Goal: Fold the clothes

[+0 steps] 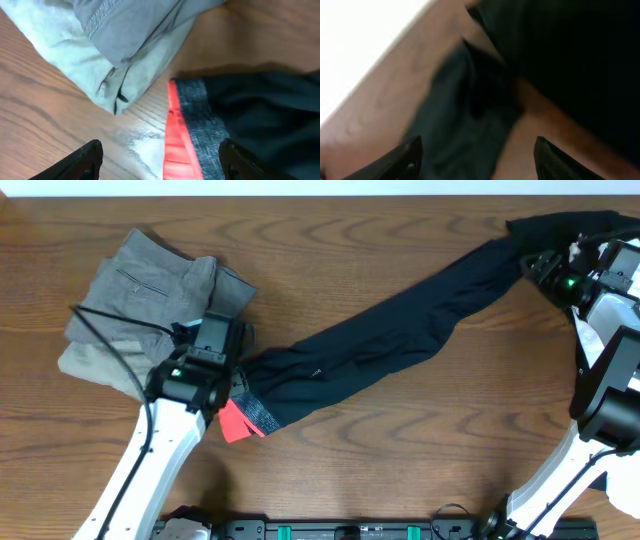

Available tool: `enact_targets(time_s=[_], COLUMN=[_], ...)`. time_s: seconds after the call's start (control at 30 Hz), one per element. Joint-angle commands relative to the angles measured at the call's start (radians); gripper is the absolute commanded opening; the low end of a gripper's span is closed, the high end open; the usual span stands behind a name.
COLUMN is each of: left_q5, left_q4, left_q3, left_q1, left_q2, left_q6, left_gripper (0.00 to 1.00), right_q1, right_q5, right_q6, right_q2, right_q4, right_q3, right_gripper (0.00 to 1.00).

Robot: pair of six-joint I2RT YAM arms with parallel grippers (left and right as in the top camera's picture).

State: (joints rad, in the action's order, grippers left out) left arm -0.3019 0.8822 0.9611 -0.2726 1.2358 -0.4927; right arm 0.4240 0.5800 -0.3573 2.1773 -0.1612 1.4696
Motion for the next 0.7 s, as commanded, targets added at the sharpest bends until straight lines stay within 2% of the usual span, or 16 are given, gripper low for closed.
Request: enact_targets(time_s=[0.0,0.3,0.53,0.67], left_q5=[0.037,0.06,0.072,0.086], left_q4=[0.002,0.001,0.0,-0.003], left_q3=[0.025,0.025,0.025,0.025], left_q1=[0.006,0.006,0.006,0.006], left_q2=[-0.023,-0.024,-0.024,-0.024], left_q6=[0.001,0.001,0.001,0.001], left_gripper=[0.8,0.81,0.81,0.81], right_q1=[-0.042,-0.14,-0.182,-0.186], right_q5=[-0.075,-0.271,-0.442,-0.439], right_q6=[0.108,0.129,0.032,-0.006], right_q2=[-0.032,-0.02,0.032,0.079], right_q4=[-0.031,0.003,0.038,0.098], right_q3=[0.009,0.009,0.009,0.009], right_gripper=[0.7,0.73,0.76,0.77])
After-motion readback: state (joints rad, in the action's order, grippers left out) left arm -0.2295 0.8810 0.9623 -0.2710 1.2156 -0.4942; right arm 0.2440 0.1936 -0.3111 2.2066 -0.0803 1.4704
